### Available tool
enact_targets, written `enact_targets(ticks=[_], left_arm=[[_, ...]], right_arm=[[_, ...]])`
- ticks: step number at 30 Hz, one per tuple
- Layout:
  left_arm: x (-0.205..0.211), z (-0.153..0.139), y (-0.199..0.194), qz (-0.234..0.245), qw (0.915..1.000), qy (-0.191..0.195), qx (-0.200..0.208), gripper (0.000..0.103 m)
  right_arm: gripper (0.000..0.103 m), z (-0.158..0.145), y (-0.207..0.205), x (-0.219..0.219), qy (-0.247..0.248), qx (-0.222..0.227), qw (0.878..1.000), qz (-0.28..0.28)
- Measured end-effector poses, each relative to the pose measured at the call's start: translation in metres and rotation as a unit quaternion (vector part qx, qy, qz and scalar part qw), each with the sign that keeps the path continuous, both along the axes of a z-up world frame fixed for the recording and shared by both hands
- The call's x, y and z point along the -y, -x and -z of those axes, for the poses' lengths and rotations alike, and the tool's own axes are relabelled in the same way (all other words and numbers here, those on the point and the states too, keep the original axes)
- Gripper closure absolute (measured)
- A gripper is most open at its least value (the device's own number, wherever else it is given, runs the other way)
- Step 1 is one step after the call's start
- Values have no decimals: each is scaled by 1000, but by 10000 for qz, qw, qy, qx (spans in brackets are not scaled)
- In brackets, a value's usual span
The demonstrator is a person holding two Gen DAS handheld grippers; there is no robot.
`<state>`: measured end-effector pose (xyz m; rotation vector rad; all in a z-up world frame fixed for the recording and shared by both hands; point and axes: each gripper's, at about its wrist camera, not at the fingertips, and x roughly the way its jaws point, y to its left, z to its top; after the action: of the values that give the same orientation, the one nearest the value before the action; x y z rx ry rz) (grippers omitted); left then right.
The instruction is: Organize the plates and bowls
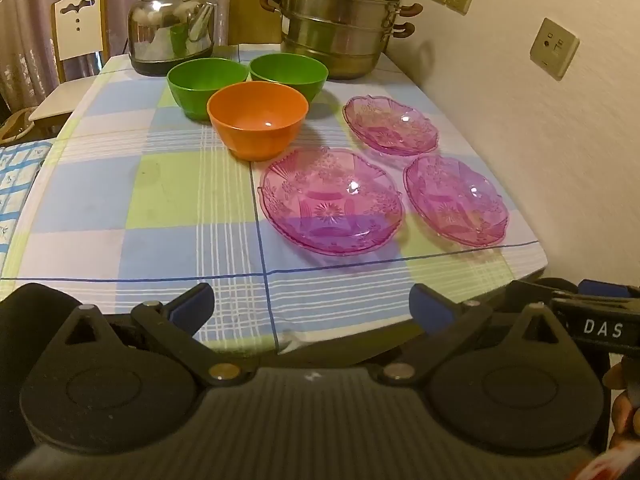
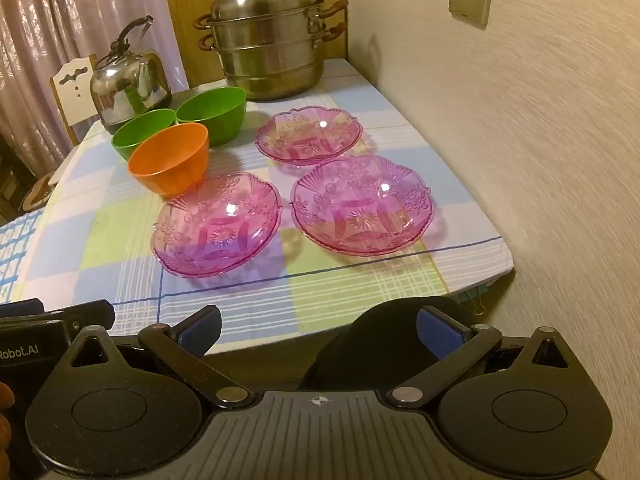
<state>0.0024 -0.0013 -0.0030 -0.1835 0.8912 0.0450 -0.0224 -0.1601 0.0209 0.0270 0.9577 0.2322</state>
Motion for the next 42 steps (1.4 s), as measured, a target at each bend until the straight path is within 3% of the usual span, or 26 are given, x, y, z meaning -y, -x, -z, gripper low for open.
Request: enact_targets(ticks=[42], left_arm=[[1, 3, 1, -8, 10000, 21, -14, 0]], right_arm=[[0, 3, -2, 3, -2, 2, 10000, 17]])
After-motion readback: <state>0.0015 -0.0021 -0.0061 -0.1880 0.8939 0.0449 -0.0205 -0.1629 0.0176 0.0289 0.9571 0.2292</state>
